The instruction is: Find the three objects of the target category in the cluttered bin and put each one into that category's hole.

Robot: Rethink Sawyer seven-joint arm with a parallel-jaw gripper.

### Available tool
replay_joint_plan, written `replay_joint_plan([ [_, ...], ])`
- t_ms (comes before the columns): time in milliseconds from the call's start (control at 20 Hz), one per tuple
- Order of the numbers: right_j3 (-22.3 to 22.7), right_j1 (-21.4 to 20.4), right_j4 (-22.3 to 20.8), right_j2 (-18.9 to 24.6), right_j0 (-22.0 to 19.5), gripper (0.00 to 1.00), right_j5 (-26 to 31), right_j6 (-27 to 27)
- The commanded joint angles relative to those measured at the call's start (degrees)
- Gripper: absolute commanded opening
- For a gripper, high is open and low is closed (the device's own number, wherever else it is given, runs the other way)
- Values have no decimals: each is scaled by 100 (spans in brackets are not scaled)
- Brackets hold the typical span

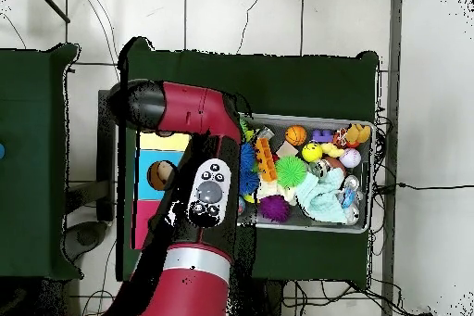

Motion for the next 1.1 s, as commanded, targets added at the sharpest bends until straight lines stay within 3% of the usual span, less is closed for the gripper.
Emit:
replay_joint_plan([
  [50, 808, 100, 103, 182, 13, 0, 792, 1178],
  [1100, 1008, -196, 83, 176, 51, 0, 1218, 1055],
])
